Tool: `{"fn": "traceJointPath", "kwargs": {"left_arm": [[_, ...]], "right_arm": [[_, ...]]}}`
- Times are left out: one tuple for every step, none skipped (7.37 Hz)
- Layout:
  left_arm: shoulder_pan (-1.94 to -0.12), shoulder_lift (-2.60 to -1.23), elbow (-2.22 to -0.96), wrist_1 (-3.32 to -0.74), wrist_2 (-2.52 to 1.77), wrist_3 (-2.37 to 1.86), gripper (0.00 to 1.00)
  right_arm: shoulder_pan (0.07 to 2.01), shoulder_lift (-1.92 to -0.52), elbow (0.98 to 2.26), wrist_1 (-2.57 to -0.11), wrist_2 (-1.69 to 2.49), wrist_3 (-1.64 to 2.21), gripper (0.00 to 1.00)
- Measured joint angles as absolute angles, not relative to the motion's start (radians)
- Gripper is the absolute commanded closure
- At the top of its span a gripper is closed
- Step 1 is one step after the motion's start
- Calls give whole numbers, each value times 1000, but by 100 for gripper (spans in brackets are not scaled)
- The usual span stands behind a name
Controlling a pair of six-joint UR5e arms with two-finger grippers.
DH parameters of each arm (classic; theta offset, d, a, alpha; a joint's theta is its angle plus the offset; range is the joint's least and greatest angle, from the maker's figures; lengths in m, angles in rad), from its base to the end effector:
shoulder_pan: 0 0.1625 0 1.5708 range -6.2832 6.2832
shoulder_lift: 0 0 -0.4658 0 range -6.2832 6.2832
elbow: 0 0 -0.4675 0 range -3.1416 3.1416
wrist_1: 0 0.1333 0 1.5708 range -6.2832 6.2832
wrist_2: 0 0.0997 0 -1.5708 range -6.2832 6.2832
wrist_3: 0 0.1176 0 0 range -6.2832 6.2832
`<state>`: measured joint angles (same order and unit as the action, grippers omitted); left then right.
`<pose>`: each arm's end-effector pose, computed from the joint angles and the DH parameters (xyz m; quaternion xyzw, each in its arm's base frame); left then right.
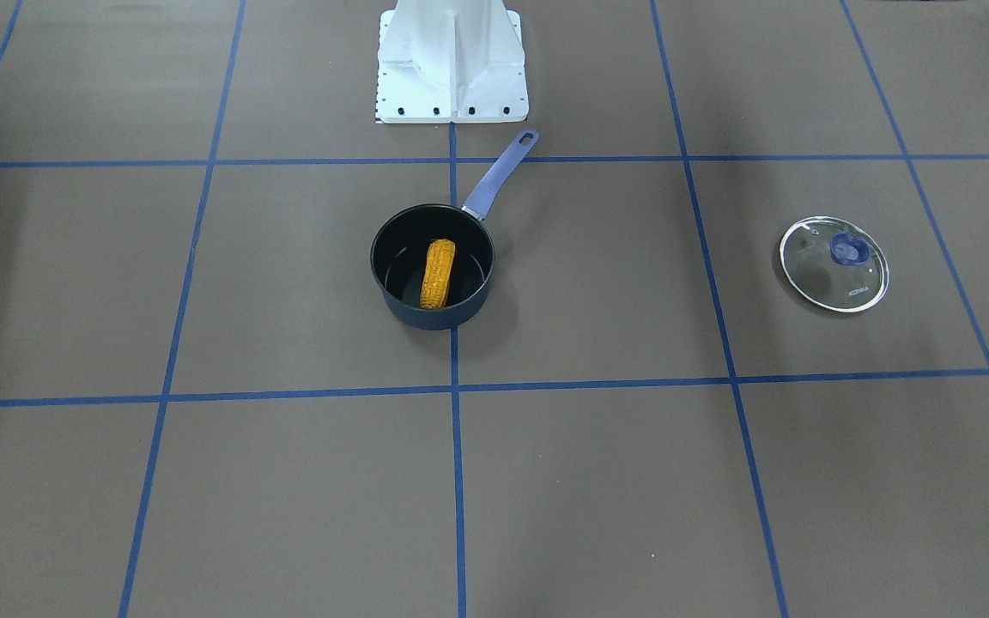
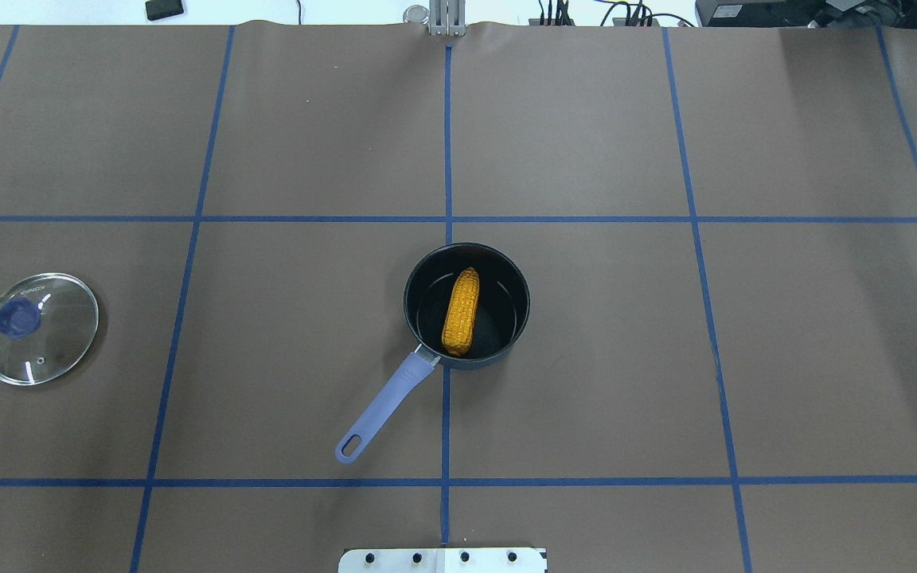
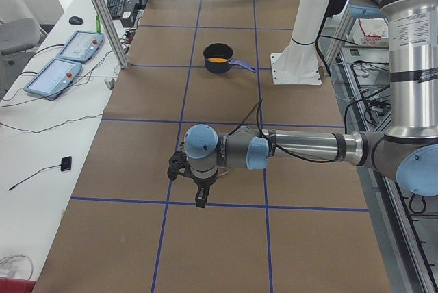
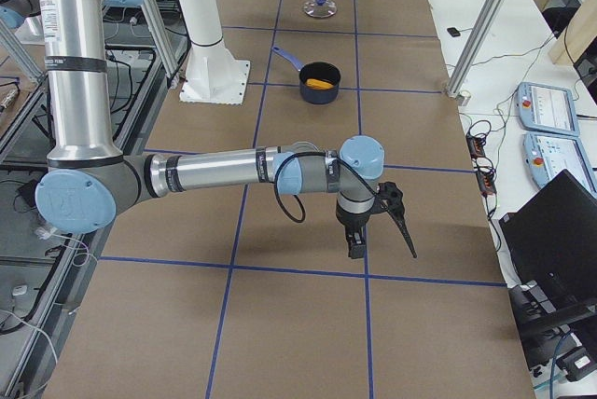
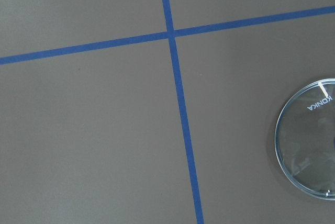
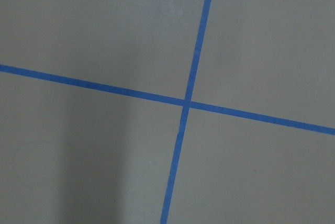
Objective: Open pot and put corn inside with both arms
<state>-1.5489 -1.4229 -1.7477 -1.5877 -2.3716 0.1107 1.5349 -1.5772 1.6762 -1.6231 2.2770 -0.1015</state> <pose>-0.0379 -0.5030 0.6869 0.0384 0.3884 0.0699 0.9180 0.0366 -0.5677 0.6668 0.0332 -0.3448 -0.0724 0.9353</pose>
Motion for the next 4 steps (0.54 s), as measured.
{"fn": "traceJointPath", "kwargs": {"left_arm": [[-1549,-1421,-1747,-1588,-2372,111,1],[-1548,-1419,-1748,-1588,-2372,112,1],[-1548,-1418,-1748,-1588,-2372,112,1],[-1548,-1418,-1749,-1588,-2372,112,1]], "right_arm": [[1535,-1583,1655,-1622,2282,-101,0],[1536,-1585,1638,-1622,2284,-101,0],[1536,-1586,1634,-1621,2284,-104,0],[1537,-1585,1637,-1620,2283,-103,0]]}}
